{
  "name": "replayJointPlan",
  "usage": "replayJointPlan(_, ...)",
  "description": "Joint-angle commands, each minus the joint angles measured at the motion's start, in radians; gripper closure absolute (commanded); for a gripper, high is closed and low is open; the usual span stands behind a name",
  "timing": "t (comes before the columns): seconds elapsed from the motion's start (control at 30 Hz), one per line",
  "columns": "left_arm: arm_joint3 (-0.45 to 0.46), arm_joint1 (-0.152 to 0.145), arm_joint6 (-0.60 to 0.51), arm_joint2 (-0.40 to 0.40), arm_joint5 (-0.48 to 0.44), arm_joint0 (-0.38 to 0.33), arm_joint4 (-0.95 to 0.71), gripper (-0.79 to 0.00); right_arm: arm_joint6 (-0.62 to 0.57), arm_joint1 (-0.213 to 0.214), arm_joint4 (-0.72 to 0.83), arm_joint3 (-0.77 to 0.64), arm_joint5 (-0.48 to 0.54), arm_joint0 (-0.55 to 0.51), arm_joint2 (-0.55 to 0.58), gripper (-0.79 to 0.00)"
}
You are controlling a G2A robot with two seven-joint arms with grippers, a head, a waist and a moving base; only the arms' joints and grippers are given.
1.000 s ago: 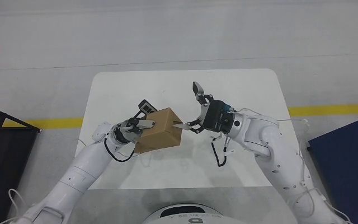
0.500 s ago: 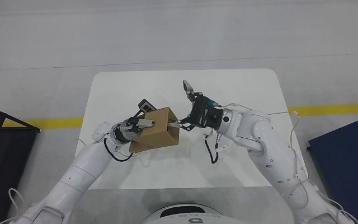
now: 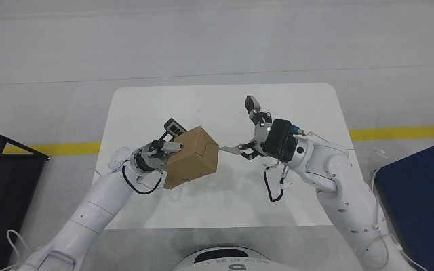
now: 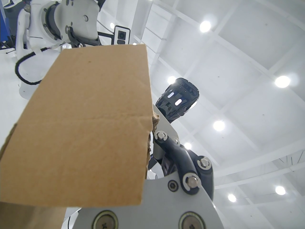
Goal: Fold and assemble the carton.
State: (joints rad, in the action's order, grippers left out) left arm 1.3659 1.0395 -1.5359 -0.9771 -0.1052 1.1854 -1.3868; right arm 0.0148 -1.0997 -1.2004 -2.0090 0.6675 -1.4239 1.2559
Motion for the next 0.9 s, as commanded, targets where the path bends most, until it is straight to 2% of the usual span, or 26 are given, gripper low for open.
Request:
replayJointPlan(0.0,0.002,0.0,0.0,0.0,0.001,0.0,0.001,0.0,-0.003,0.001,-0.005,-0.005,0.002,-0.003,0.002,-0.785)
replayJointPlan(0.2,0.01,-0.002,0.0,-0.002,0.003,0.002,0.001,0.0,0.021,0.002,-0.004,-0.016,-0.005,-0.01,0.013,-0.785)
replayJointPlan(0.37,-0.014,-0.012,0.0,-0.02,-0.029,-0.011,0.082,0.0,0.137,0.004,0.012,-0.01,-0.032,-0.063,0.062,-0.785)
replayJointPlan(0.5,-0.067,-0.041,0.0,-0.038,-0.109,-0.083,0.468,0.0,0.298,0.008,0.019,0.052,-0.037,-0.149,0.126,-0.785)
replayJointPlan(0.57,-0.069,-0.053,0.001,-0.043,-0.107,-0.13,0.651,0.0,0.347,0.009,0.022,0.1,-0.045,-0.177,0.149,-0.785)
replayJointPlan(0.73,0.053,-0.065,0.001,-0.023,0.003,-0.253,0.98,0.0,0.418,0.009,0.023,0.154,-0.075,-0.237,0.182,-0.785)
replayJointPlan(0.87,0.186,-0.066,0.0,0.098,0.15,-0.36,1.323,0.0,0.49,0.01,0.034,0.18,-0.08,-0.292,0.212,-0.785)
